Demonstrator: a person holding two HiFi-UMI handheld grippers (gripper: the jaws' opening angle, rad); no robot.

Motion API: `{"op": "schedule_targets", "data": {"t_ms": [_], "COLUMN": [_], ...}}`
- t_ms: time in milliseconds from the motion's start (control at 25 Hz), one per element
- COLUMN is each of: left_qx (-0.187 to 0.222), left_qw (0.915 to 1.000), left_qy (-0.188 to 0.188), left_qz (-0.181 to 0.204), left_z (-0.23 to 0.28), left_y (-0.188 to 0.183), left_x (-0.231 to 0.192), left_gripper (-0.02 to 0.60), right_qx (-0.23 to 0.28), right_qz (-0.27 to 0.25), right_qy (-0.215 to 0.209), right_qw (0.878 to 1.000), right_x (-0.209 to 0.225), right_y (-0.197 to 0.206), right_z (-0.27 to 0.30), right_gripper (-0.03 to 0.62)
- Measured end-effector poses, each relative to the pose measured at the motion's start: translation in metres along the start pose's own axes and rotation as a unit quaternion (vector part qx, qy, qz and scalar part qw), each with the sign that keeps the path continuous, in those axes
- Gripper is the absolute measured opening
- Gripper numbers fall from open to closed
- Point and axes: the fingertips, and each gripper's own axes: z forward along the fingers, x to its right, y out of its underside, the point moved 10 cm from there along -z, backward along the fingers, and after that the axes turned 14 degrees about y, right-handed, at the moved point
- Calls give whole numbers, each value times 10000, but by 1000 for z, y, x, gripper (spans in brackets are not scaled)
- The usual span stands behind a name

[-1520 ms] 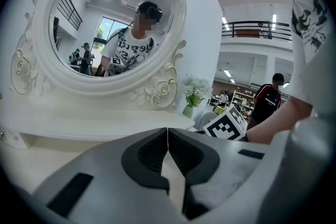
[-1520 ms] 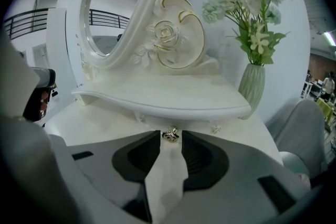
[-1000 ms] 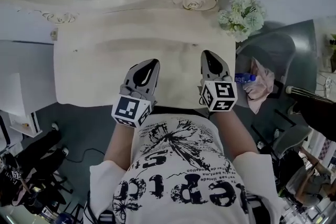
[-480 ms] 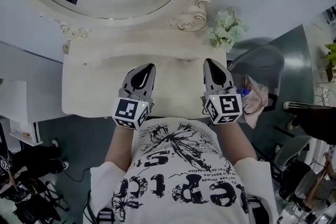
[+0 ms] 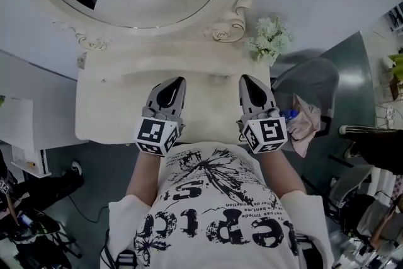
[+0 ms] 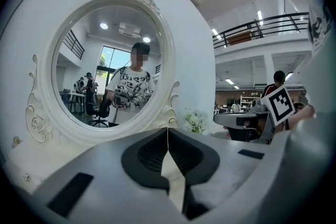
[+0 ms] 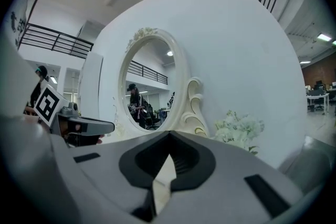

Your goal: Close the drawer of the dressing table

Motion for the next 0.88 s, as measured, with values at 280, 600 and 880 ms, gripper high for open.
{"op": "schedule_targets", "data": {"t_ms": [280, 600, 880], "left_qx": [105, 118, 100], "left_qw": [9999, 9999, 9999], "left_qy": [60, 96, 85], "left_qz": [42, 79, 100], "left_z": [-5, -10, -10], "left_y": [-4, -4, -4], "left_x": [1, -2, -3], "left_gripper": [20, 20, 20], "right_qx": [32, 67, 190], "right_qz": [-103, -60, -232], "right_qy": [-66, -77, -178], "right_qw": [9999, 9999, 9994], "right_x": [-9, -12, -16], "right_y": [-2, -2, -3], "right_z": [-3, -5, -6], "right_gripper": [17, 17, 17]}}
